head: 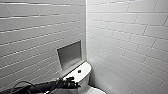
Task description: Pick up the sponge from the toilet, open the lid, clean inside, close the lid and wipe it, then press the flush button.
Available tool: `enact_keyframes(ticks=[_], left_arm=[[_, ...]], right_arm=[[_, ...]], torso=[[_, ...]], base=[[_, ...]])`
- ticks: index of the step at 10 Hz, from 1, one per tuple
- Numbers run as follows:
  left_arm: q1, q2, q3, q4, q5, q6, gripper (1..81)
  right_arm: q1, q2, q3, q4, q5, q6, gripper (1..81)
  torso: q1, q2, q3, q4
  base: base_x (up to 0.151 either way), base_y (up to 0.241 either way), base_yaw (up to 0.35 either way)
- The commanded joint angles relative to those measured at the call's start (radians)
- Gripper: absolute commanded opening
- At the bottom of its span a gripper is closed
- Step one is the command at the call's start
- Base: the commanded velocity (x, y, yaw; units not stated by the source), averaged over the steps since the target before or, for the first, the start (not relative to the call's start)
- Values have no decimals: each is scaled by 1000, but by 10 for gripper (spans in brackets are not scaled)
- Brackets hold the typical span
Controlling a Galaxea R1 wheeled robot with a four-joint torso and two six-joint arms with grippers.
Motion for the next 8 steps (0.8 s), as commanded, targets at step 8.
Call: enact_keyframes(ticks=[8], left_arm=[[-385, 237, -364, -134, 118, -13, 10]], right_arm=[[20, 1, 9, -1, -52, 0, 10]], torso=[[1, 1, -111, 0]], base=[[0, 0, 0]])
